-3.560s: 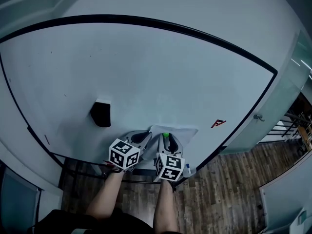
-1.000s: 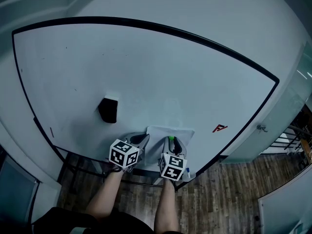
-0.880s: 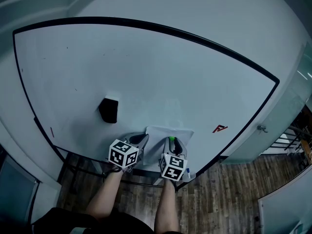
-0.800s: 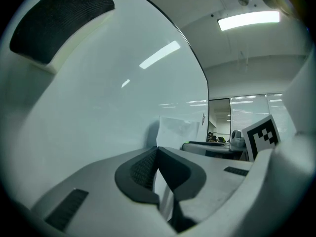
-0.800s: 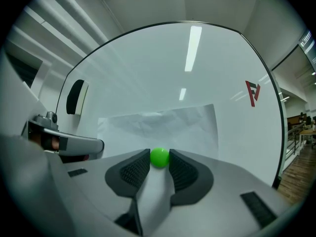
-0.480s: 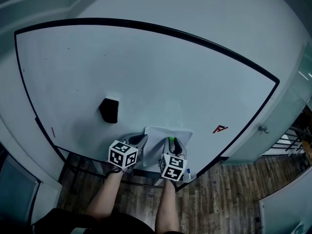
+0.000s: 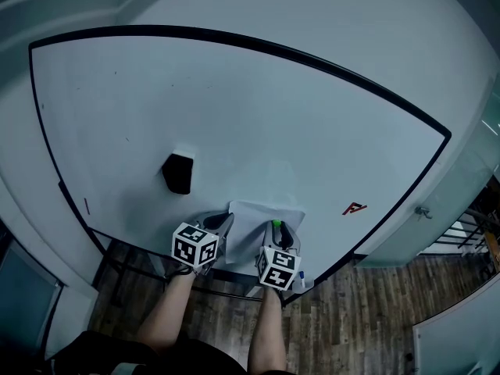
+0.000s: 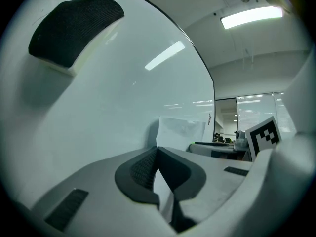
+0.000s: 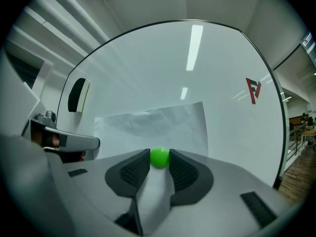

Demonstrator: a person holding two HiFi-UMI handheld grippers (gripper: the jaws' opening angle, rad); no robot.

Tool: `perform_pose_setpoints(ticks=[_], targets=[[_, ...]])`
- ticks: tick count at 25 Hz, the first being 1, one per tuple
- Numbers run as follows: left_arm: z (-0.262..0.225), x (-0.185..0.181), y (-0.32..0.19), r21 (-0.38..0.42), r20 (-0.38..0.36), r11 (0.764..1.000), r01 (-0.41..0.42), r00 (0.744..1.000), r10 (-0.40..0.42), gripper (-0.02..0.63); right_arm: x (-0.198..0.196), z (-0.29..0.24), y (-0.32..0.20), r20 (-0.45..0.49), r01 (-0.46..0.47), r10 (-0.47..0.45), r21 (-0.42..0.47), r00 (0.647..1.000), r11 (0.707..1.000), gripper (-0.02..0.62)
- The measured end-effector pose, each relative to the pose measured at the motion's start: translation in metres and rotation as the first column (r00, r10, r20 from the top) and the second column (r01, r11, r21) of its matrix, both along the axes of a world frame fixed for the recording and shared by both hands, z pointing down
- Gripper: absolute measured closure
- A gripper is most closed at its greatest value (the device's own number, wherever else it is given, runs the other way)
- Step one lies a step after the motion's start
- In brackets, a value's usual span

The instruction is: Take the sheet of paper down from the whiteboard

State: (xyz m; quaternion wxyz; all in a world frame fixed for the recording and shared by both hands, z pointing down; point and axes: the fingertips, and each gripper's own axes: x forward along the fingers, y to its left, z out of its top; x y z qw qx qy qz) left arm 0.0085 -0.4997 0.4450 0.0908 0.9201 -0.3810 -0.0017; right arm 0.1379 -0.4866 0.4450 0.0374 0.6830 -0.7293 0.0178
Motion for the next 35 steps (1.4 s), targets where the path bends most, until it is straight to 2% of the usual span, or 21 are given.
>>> perform_pose_setpoints(ticks=[24,35], targets=[[0.004,-0.017,-0.003,-0.015,0.001,0.997,0.074,0.997,-0.074,0.584,0.005,0.004,0.0,-0.016,0.008,-0.008,-0.005,1.0,1.0,0.463],[0.006,-0.027,-0.007,-0.022,0.005,0.99,0.142,0.99,-0.142,0.584,0.01,0.003,0.0,-0.016,0.012,-0.012,-0.002,1.0,1.0,0.463]])
